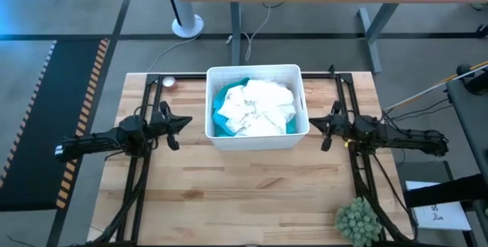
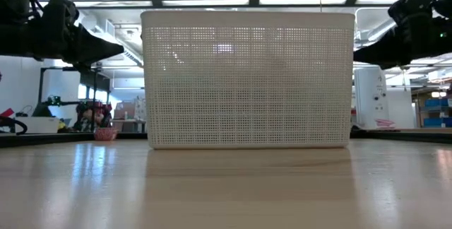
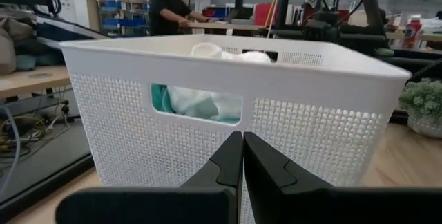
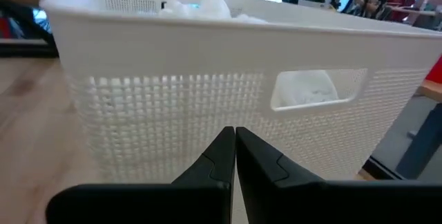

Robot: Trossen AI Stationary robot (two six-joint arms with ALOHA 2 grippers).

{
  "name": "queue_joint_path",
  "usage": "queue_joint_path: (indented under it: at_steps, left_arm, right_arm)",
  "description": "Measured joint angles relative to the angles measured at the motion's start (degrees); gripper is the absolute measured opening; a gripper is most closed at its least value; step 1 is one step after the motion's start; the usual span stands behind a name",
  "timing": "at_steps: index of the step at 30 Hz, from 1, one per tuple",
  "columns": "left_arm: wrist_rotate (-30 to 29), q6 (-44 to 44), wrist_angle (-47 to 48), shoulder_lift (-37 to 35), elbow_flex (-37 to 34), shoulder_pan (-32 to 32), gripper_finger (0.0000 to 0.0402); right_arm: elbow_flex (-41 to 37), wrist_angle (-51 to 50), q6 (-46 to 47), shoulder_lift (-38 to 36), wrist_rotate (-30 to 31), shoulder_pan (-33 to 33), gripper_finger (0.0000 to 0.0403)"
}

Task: Sort clothes
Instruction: Return to Home Position

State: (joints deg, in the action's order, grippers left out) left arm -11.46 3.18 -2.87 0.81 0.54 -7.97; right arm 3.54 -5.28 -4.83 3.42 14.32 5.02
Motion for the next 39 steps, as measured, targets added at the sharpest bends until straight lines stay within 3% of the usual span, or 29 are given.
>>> queue_joint_path:
  at_steps: [39]
  left_arm:
    - [-1.53, -0.81, -0.5, -0.69, -0.04, 0.0, 0.0]
  right_arm:
    - [0.21, -0.09, 1.34, -0.26, -0.32, 0.0, 0.0]
